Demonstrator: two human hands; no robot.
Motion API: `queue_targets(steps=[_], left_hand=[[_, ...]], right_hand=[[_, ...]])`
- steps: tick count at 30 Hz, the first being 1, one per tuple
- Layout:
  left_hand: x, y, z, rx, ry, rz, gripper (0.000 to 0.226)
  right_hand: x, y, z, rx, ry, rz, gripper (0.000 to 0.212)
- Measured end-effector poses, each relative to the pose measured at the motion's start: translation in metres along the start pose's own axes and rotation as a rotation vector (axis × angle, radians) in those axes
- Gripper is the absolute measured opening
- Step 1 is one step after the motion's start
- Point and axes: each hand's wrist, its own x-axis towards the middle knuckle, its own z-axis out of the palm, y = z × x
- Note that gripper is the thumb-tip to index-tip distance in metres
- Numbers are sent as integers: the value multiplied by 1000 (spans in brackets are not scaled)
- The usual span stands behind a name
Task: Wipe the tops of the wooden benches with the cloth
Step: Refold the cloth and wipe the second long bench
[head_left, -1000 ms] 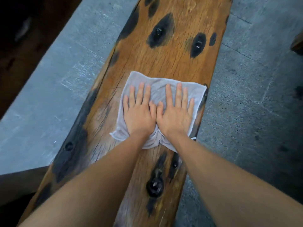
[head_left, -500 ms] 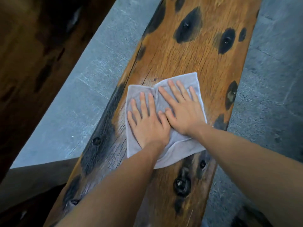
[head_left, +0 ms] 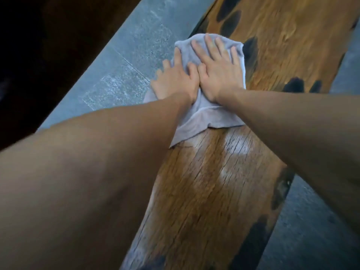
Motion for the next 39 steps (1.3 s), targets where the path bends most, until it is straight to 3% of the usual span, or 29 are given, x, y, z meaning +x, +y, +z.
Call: queue_targets(steps=[6, 12, 17, 20, 27, 39], left_hand=[[-10, -6, 6, 148, 40, 207, 70], [-144, -36, 21, 233, -41, 518, 77], [-218, -51, 39, 224, -46, 509, 66], [-209, -46, 40, 213, -25, 499, 58], [-144, 5, 47, 170, 23, 378, 63], [66, 142, 45, 191, 35, 371, 67]], right_hand=[[-32, -2, 1, 39, -11, 107, 56], [-214, -16, 14, 99, 13, 488, 58], [-291, -35, 25, 104, -23, 665, 61], [-277, -25, 26, 73, -30, 624, 62], [-185, 44, 8, 54, 14, 272, 59], [37, 137, -21, 79, 39, 305, 57]])
